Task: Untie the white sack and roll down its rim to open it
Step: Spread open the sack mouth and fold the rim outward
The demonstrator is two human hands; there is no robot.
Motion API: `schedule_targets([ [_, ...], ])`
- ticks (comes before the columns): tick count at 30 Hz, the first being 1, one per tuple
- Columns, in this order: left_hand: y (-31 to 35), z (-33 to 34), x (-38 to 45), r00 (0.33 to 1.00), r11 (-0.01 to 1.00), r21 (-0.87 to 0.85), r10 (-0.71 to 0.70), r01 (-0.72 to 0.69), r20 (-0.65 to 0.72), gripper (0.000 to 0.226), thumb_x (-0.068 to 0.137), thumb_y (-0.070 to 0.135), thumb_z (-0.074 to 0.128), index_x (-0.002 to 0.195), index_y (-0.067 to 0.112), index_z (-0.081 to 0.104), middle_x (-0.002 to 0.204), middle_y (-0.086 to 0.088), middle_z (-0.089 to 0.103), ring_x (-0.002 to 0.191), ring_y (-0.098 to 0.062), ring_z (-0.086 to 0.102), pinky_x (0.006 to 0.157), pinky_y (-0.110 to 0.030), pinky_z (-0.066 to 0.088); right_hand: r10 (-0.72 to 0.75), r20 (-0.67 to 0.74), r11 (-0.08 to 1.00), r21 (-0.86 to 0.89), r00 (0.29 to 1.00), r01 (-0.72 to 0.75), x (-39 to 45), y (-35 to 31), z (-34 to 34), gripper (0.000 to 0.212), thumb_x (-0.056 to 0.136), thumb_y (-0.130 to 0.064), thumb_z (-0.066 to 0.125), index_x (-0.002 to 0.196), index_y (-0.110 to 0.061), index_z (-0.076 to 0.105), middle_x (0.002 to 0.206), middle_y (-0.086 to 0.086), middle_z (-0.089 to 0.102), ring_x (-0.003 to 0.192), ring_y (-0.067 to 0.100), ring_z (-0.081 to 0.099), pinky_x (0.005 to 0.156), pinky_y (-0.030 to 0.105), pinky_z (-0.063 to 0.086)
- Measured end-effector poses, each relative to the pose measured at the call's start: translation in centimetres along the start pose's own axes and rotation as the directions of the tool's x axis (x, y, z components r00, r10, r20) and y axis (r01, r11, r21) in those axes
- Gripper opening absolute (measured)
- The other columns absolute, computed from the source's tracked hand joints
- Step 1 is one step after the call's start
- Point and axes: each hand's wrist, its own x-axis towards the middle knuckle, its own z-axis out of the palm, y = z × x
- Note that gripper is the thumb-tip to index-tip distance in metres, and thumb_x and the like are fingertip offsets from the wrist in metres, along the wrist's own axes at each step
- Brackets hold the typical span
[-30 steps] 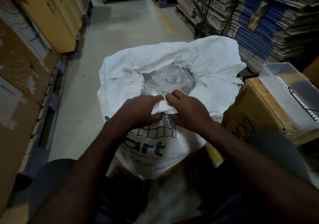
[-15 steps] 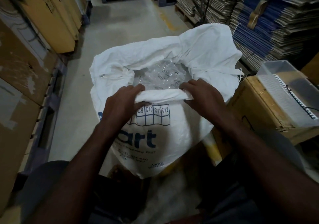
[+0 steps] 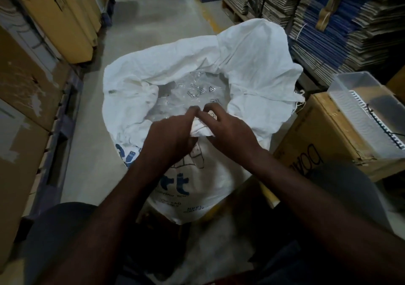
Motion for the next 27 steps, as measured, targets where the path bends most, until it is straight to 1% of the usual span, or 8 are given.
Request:
schedule_targets([
  [3, -1.5, -0.2, -1.0, 0.998, 0.999, 0.035, 0.036, -0.035, -0.049, 0.035, 0.1, 0.047, 0.055, 0.127, 0.026, 0.064, 0.094, -0.001, 0.072, 0.085, -0.031, 0.074, 0.061, -0.038, 0.049, -0.058, 0.1, 0.996, 0.072, 0.993, 0.05, 0.6, 1.3, -0.8, 0.067, 0.084, -0.044, 0.068, 0.147, -0.027, 0.051, 0.14, 0.003, 0.054, 0.117, 0.026, 0.06, 0.086, 0.047, 0.057],
  [5, -2.1, -0.2, -1.4, 0.999, 0.998, 0.051, 0.041, -0.04, -0.031, 0.02, 0.103, 0.041, 0.058, 0.119, 0.031, 0.063, 0.092, 0.002, 0.066, 0.087, -0.026, 0.072, 0.059, -0.038, 0.049, -0.055, 0.322, 0.992, -0.089, 0.945, 0.089, 0.6, 3.9, -1.1, 0.093, 0.075, -0.058, 0.076, 0.157, -0.04, 0.036, 0.162, -0.003, 0.04, 0.146, 0.027, 0.039, 0.115, 0.064, 0.036],
  [7, -2.4, -0.2, -1.8, 0.998, 0.997, 0.07, 0.046, -0.044, -0.041, 0.015, 0.101, 0.036, 0.062, 0.117, 0.034, 0.062, 0.091, 0.004, 0.063, 0.086, -0.024, 0.069, 0.056, -0.036, 0.045, 0.041, 0.458, 0.983, -0.179, 0.888, 0.047, 0.5, 6.8, -1.6, 0.108, 0.071, -0.057, 0.083, 0.161, -0.045, 0.024, 0.17, -0.01, 0.029, 0.157, 0.022, 0.025, 0.119, 0.074, 0.017],
  [9, -2.7, -0.3, -2.2, 0.997, 0.996, 0.078, 0.055, -0.051, -0.051, 0.02, 0.098, 0.03, 0.066, 0.118, 0.032, 0.063, 0.091, 0.003, 0.063, 0.084, -0.026, 0.068, 0.055, -0.036, 0.045, 0.076, 0.414, 0.986, -0.165, 0.907, -0.007, 1.0, 8.3, -2.2, 0.091, 0.071, -0.046, 0.084, 0.152, -0.038, 0.044, 0.152, -0.008, 0.053, 0.147, 0.019, 0.041, 0.119, 0.074, 0.017],
  [13, -4.3, -1.9, -2.4, 0.993, 0.998, 0.063, 0.014, -0.006, -0.116, 0.027, 0.095, 0.024, 0.071, 0.122, 0.028, 0.065, 0.096, 0.001, 0.067, 0.086, -0.031, 0.069, 0.06, -0.043, 0.054, -0.005, 0.072, 0.978, -0.209, 0.997, 0.02, 1.9, 6.5, -3.2, 0.038, 0.08, -0.039, 0.068, 0.114, -0.022, 0.065, 0.094, 0.003, 0.069, 0.09, 0.035, 0.068, 0.077, 0.045, 0.052],
  [17, -8.4, -4.0, -2.1, 0.945, 0.994, 0.103, -0.006, 0.042, -0.327, 0.026, 0.094, 0.013, 0.068, 0.119, 0.019, 0.069, 0.101, -0.011, 0.069, 0.093, -0.04, 0.068, 0.07, -0.051, 0.053, -0.117, -0.274, 0.978, -0.198, 0.955, 0.063, 2.6, 2.5, -3.9, 0.035, 0.087, -0.024, 0.069, 0.122, -0.019, 0.067, 0.086, 0.006, 0.065, 0.068, 0.034, 0.067, 0.045, 0.039, 0.047],
  [23, -10.4, -4.2, -2.4, 0.983, 0.999, 0.017, -0.045, 0.049, -0.178, 0.038, 0.082, 0.025, 0.064, 0.119, 0.023, 0.069, 0.109, -0.01, 0.068, 0.098, -0.041, 0.067, 0.085, -0.052, 0.051, -0.061, -0.221, 0.992, -0.123, 0.973, 0.034, 3.8, -1.1, -0.6, 0.044, 0.076, -0.003, 0.068, 0.117, -0.019, 0.07, 0.085, 0.008, 0.06, 0.061, 0.037, 0.061, 0.043, 0.038, 0.046],
  [27, -7.3, -3.5, -3.0, 0.992, 0.997, -0.027, 0.08, -0.078, 0.092, 0.087, 0.078, 0.049, 0.07, 0.16, 0.032, 0.046, 0.149, -0.002, 0.06, 0.139, -0.028, 0.055, 0.119, -0.06, 0.038, -0.017, -0.14, 0.986, -0.164, 0.99, -0.006, 3.9, -0.5, 0.4, 0.029, 0.085, -0.016, 0.076, 0.113, -0.023, 0.068, 0.085, 0.004, 0.059, 0.064, 0.034, 0.062, 0.043, 0.036, 0.042],
])
